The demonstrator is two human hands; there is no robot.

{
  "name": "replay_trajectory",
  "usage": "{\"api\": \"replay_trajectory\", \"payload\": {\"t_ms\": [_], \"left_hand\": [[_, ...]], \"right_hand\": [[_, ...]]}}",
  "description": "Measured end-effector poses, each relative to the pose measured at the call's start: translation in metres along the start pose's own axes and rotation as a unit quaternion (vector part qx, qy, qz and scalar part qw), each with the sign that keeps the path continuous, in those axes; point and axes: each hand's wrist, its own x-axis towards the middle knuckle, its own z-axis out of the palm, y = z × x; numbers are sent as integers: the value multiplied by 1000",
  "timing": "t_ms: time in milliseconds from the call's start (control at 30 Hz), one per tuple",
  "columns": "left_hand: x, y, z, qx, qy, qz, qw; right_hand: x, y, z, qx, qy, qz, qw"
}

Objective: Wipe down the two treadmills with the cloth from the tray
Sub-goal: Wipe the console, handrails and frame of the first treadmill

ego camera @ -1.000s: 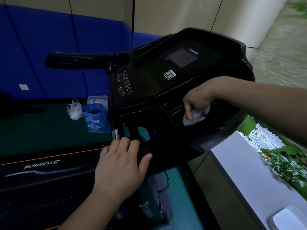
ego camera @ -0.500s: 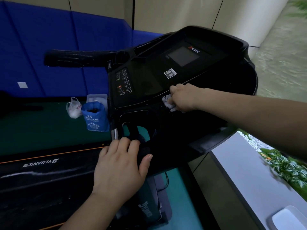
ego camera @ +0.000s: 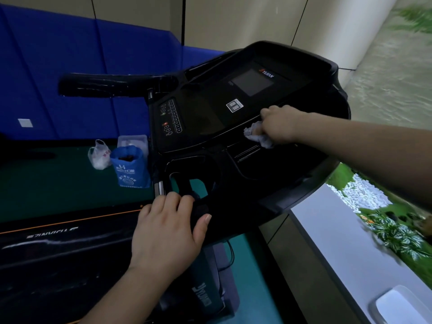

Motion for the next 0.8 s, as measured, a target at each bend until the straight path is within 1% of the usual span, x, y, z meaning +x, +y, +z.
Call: {"api": "replay_trajectory", "payload": {"t_ms": [133, 200, 300, 467, 567, 700, 800], "left_hand": [[1, 1, 0, 1, -3, -2, 1000], [1, 1, 0, 3, -4, -2, 1000], [0, -1, 0, 3, 1, 2, 1000], [0, -2, 1, 1, 2, 4, 1000], [-1, -3, 2, -5, 5, 9, 1000], [-1, -3, 2, -4, 5, 11, 1000], [-1, -3, 2, -5, 7, 10, 1000]], "right_hand": [[10, -31, 5, -6, 33, -79, 996], [17, -49, 3, 5, 44, -97, 994], [19, -50, 3, 18, 29, -100, 994], [6, -4, 9, 40, -8, -65, 997], [2, 32, 6, 45, -30, -16, 998], [-7, 73, -4, 58, -97, 45, 993], [-3, 88, 5, 46, -85, 46, 994]]}}
